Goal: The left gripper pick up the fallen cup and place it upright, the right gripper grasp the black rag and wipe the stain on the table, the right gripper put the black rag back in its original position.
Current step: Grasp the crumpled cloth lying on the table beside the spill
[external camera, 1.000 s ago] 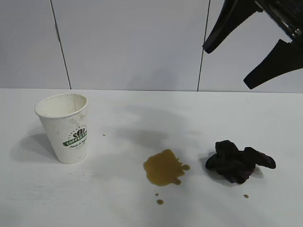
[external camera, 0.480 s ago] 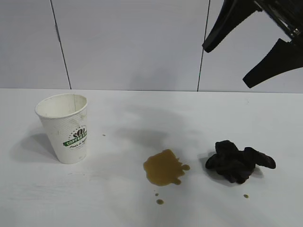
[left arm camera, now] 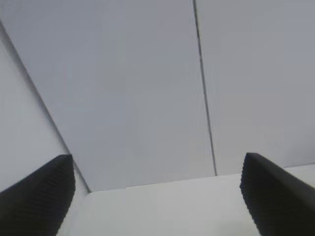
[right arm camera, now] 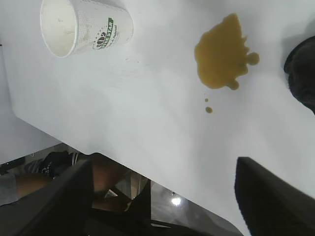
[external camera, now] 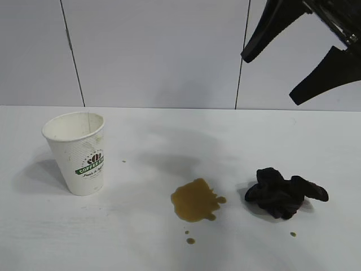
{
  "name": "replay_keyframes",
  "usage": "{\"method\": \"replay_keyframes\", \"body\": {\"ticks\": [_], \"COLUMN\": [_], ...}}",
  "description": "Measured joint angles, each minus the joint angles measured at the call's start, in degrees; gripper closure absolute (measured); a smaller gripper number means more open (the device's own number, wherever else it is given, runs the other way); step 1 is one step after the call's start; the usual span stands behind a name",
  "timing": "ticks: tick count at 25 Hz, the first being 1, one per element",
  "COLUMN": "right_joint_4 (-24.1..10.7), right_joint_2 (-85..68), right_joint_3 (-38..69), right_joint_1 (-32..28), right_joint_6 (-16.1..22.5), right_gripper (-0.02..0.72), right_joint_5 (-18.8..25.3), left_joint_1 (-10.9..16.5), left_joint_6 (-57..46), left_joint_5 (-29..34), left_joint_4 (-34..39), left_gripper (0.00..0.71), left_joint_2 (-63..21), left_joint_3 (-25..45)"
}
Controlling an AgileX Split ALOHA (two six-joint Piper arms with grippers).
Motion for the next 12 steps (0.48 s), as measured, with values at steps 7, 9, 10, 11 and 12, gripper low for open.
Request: {"method": "replay_keyframes", "body": {"ticks": [7, 9, 10, 11, 12], "right_joint_4": [-0.4, -1.2, -1.6, -2.0, -2.4], "right_joint_2": [0.0, 0.0, 0.0, 0.0, 0.0], "right_joint_3": [0.0, 0.0, 0.0, 0.0, 0.0], "right_joint_1": [0.0, 0.0, 0.0, 0.0, 0.0], "right_joint_6": [-0.1, -0.6, -0.8, -1.2, -1.4], "right_gripper": [0.159, 0.159, 0.159, 0.159, 0.159], "right_joint_5": [1.3, 1.3, 1.3, 1.4, 1.5], "left_joint_1": [-3.0, -5.2, -6.3, -7.0, -7.6], "left_joint_6": [-9.9, -14.6, -17.2, -19.8, -21.9], "left_joint_5": [16.9, 20.9, 22.3, 23.5, 24.4], "left_joint_4": [6.1, 9.8, 11.8, 13.9, 15.6], "left_gripper": [0.056, 0.056, 0.056, 0.056, 0.056], "left_joint_2": [-10.7, -12.3, -12.8, -13.3, -13.8], "left_joint_3": [0.0, 0.0, 0.0, 0.3, 1.0]}}
